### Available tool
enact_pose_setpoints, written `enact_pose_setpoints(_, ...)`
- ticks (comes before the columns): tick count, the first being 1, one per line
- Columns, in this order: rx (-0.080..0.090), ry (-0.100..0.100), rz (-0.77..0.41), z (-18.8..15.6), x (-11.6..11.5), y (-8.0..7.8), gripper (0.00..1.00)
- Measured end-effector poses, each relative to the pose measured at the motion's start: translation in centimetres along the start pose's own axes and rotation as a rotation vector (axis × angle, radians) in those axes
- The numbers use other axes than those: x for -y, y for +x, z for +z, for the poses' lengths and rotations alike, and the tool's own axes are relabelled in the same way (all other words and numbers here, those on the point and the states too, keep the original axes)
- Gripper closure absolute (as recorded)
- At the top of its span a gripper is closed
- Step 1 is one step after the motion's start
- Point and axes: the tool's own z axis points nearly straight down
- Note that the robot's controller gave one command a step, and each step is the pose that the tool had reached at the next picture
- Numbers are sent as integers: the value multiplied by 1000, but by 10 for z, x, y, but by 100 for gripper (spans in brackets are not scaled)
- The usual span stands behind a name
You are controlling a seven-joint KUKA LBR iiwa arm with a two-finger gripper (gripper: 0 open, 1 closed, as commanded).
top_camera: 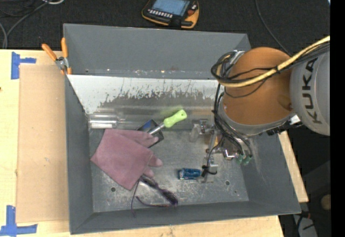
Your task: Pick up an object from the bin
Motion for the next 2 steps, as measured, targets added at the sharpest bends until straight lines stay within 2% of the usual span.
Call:
enact_pose_setpoints(1, 7, 0, 3, -3, 0, -1, 0)
enact_pose_setpoints(2, 9, 0, -118, 127, 38, -21, 0)
